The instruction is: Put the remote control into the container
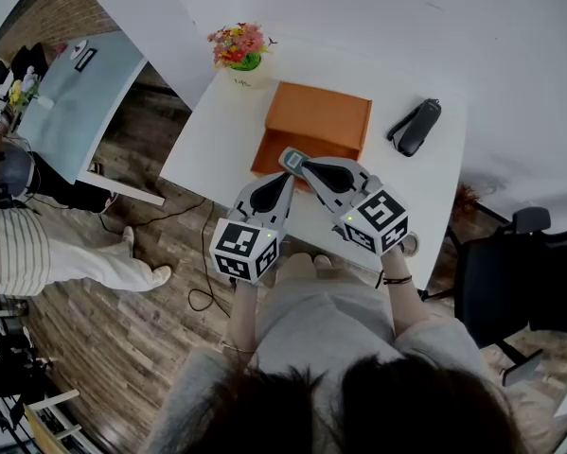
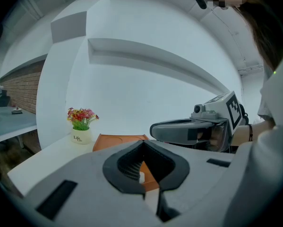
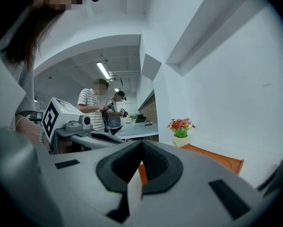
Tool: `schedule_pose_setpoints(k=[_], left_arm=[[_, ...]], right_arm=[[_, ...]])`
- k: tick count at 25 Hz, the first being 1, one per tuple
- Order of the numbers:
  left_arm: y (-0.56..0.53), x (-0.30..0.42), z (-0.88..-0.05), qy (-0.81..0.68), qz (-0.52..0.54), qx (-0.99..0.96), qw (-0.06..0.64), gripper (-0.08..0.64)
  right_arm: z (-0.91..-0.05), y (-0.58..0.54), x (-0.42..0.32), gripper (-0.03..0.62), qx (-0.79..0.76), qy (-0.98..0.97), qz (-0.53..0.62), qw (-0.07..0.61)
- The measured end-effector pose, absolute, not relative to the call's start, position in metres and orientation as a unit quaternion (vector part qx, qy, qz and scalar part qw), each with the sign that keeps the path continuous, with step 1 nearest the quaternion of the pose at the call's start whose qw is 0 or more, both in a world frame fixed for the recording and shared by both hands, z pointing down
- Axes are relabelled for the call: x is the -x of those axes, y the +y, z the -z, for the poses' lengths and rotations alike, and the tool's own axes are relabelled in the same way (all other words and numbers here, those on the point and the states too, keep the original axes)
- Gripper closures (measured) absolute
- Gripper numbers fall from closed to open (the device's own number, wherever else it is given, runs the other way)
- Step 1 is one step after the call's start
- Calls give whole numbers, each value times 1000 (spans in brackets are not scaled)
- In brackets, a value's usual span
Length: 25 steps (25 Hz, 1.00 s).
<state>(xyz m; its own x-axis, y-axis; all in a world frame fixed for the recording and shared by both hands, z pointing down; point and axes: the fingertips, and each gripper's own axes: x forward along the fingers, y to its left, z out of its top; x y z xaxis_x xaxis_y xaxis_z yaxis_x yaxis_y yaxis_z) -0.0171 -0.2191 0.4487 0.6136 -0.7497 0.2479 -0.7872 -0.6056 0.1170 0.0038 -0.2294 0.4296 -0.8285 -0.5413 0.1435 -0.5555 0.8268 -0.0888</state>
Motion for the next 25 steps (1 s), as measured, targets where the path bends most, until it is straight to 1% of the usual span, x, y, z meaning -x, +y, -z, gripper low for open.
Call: schedule_pose_setpoints(k=[25], left_arm=[[-226, 14, -449, -423, -92, -895, 105, 557]], right_arm=[[-435, -237, -5, 594, -300, -950, -52, 67]])
